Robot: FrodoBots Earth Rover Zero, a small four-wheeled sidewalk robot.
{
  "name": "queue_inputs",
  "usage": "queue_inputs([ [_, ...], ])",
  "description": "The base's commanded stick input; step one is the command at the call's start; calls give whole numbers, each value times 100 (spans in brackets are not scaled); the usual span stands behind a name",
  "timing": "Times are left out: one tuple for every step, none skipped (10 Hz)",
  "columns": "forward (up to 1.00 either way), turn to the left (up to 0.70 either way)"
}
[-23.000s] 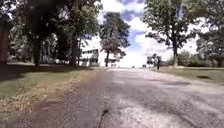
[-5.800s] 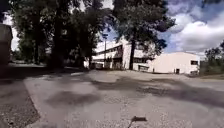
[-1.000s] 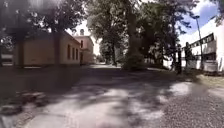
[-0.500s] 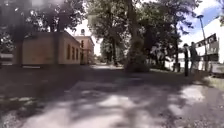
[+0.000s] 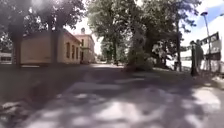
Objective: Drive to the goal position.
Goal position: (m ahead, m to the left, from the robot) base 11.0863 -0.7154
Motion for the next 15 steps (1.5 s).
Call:
queue_inputs([
  [70,0],
  [70,0],
  [70,0],
  [70,0],
  [70,0],
  [70,0],
  [70,0],
  [70,0],
  [70,0],
  [70,0],
  [70,0],
  [70,0],
  [70,0],
  [70,0],
  [70,0],
])
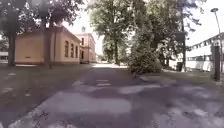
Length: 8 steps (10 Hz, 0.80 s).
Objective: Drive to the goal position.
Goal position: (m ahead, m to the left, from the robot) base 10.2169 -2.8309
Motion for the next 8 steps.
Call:
queue_inputs([
  [70,0],
  [70,0],
  [70,0],
  [70,0],
  [70,0],
  [70,0],
  [70,0],
  [70,0],
])
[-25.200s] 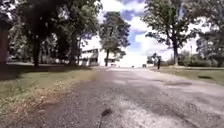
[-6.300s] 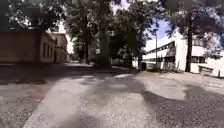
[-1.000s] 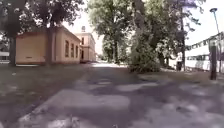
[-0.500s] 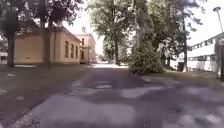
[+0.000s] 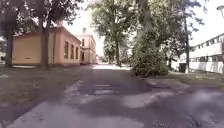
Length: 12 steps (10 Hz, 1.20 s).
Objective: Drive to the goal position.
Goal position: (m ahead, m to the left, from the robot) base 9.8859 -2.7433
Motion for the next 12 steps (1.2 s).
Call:
queue_inputs([
  [70,0],
  [70,0],
  [70,0],
  [70,0],
  [70,0],
  [70,0],
  [70,0],
  [70,0],
  [70,0],
  [70,0],
  [70,0],
  [70,0],
])
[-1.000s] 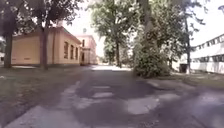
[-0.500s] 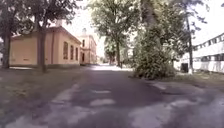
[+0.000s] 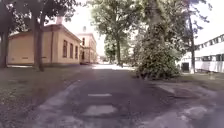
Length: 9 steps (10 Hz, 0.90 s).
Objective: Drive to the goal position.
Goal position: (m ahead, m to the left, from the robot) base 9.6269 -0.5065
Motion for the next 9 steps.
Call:
queue_inputs([
  [70,0],
  [70,0],
  [70,0],
  [70,0],
  [70,0],
  [70,0],
  [70,0],
  [70,0],
  [70,0],
])
